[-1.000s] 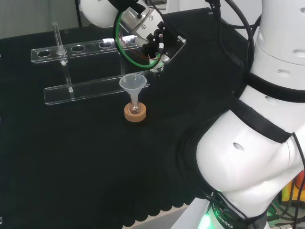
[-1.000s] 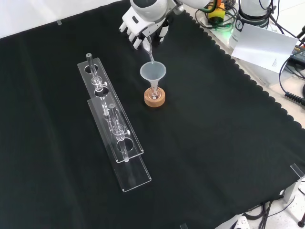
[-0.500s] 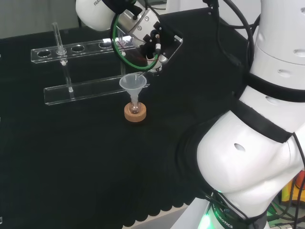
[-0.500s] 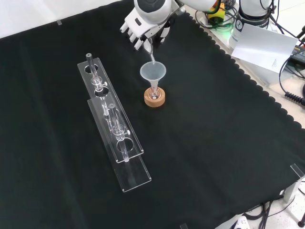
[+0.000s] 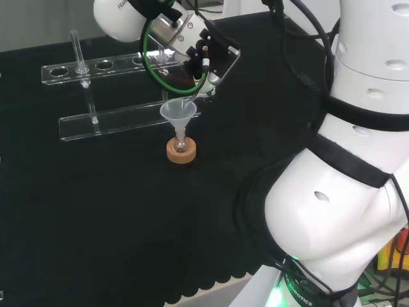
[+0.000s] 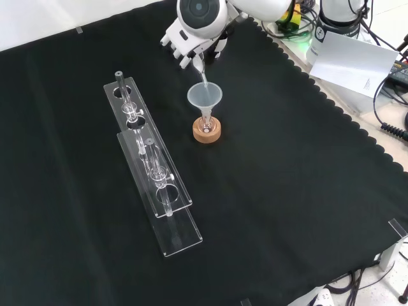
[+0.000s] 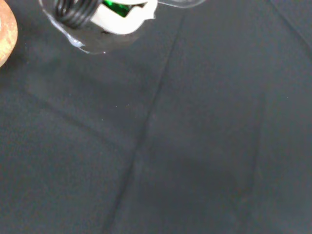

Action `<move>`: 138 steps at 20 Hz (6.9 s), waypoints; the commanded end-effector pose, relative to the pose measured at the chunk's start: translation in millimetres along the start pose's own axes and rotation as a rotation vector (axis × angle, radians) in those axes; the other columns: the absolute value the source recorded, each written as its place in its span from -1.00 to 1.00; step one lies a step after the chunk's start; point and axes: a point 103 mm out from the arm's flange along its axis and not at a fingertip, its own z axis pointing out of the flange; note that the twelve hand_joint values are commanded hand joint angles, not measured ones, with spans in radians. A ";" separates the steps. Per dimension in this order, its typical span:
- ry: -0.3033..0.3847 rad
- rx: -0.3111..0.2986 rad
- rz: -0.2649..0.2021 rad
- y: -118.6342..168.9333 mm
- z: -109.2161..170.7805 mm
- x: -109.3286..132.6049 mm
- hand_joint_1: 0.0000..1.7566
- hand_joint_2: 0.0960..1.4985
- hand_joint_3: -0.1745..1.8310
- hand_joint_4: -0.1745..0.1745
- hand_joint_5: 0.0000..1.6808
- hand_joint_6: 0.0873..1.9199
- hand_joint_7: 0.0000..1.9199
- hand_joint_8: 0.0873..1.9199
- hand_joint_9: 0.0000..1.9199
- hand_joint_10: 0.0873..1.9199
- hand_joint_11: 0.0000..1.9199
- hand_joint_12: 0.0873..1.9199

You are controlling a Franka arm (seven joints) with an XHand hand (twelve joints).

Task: Pour all the NaCl from the weighing funnel into the round-bottom flask.

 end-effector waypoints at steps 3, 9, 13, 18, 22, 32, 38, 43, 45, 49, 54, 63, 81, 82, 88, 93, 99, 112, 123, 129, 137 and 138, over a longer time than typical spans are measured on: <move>-0.033 -0.005 0.013 -0.5 -1.9 0.0 0.21 0.00 -0.26 0.93 0.27 -0.02 -0.05 -0.40 0.05 -0.65 -0.36 0.21; -0.075 -0.015 0.024 -1.0 -3.1 2.0 0.21 0.00 -0.26 0.92 0.27 -0.02 -0.05 -0.40 0.05 -0.65 -0.36 0.21; -0.083 -0.020 0.023 -1.8 -4.3 3.6 0.21 0.00 -0.26 0.92 0.27 -0.02 -0.05 -0.40 0.05 -0.65 -0.36 0.21; -0.103 -0.021 0.030 -2.9 -6.1 3.8 0.22 0.00 -0.26 0.91 0.27 -0.02 -0.05 -0.40 0.05 -0.65 -0.36 0.21; -0.127 -0.028 0.038 -4.6 -8.6 4.3 0.22 0.00 -0.26 0.90 0.27 -0.02 -0.05 -0.40 0.05 -0.65 -0.36 0.21; -0.166 -0.035 0.044 -4.8 -13.4 5.3 0.22 0.00 -0.26 0.89 0.27 -0.02 -0.05 -0.40 0.05 -0.65 -0.35 0.21; -0.188 -0.024 0.040 -5.0 -13.9 5.7 0.22 0.00 -0.26 0.88 0.27 -0.02 -0.05 -0.40 0.05 -0.65 -0.35 0.20; -0.191 -0.024 0.035 -8.1 -19.4 8.1 0.22 0.00 -0.26 0.88 0.27 -0.02 -0.05 -0.40 0.05 -0.65 -0.35 0.20; -0.193 -0.026 0.034 -9.1 -22.1 9.0 0.22 0.00 -0.26 0.88 0.27 -0.02 -0.05 -0.40 0.04 -0.65 -0.35 0.20; -0.201 -0.020 0.029 -9.4 -25.2 12.4 0.22 0.00 -0.26 0.88 0.27 -0.02 -0.05 -0.40 0.04 -0.65 -0.35 0.20; -0.238 -0.014 0.037 -8.9 -26.8 15.3 0.21 0.00 -0.26 0.89 0.27 -0.02 -0.05 -0.39 0.04 -0.65 -0.35 0.20; -0.269 -0.025 0.050 -8.1 -24.7 15.1 0.21 0.00 -0.26 0.90 0.27 -0.01 -0.05 -0.39 0.04 -0.65 -0.35 0.20; -0.351 -0.039 0.069 -8.2 -31.1 22.0 0.21 0.00 -0.26 0.92 0.27 -0.01 -0.05 -0.39 0.05 -0.65 -0.35 0.20; -0.356 -0.040 0.071 -8.1 -31.4 22.2 0.21 0.00 -0.26 0.92 0.27 -0.01 -0.05 -0.39 0.05 -0.65 -0.35 0.20; -0.387 -0.050 0.078 -8.2 -34.3 24.6 0.21 0.00 -0.26 0.93 0.27 -0.01 -0.05 -0.39 0.05 -0.65 -0.35 0.19; -0.405 -0.051 0.081 -8.6 -34.4 27.5 0.21 0.00 -0.25 0.94 0.27 -0.01 -0.05 -0.39 0.05 -0.65 -0.35 0.19; -0.407 -0.050 0.079 -9.0 -35.8 29.0 0.21 0.00 -0.25 0.94 0.27 -0.01 -0.05 -0.40 0.05 -0.65 -0.35 0.19; -0.467 -0.052 0.097 -11.6 -35.7 35.2 0.21 0.00 -0.25 0.96 0.26 -0.01 -0.05 -0.40 0.05 -0.65 -0.35 0.19; -0.466 -0.063 0.099 -14.8 -37.8 31.3 0.21 0.00 -0.25 0.99 0.26 -0.01 -0.05 -0.40 0.05 -0.65 -0.35 0.19; -0.437 -0.063 0.093 -14.8 -38.7 27.2 0.21 0.00 -0.25 1.00 0.26 0.00 -0.05 -0.40 0.05 -0.65 -0.35 0.19; -0.378 -0.070 0.079 -13.3 -40.3 23.2 0.21 0.00 -0.25 1.00 0.26 0.00 -0.05 -0.40 0.05 -0.65 -0.34 0.19; -0.352 -0.068 0.076 -13.0 -40.5 21.9 0.21 0.00 -0.25 1.00 0.26 0.00 -0.05 -0.40 0.05 -0.65 -0.34 0.19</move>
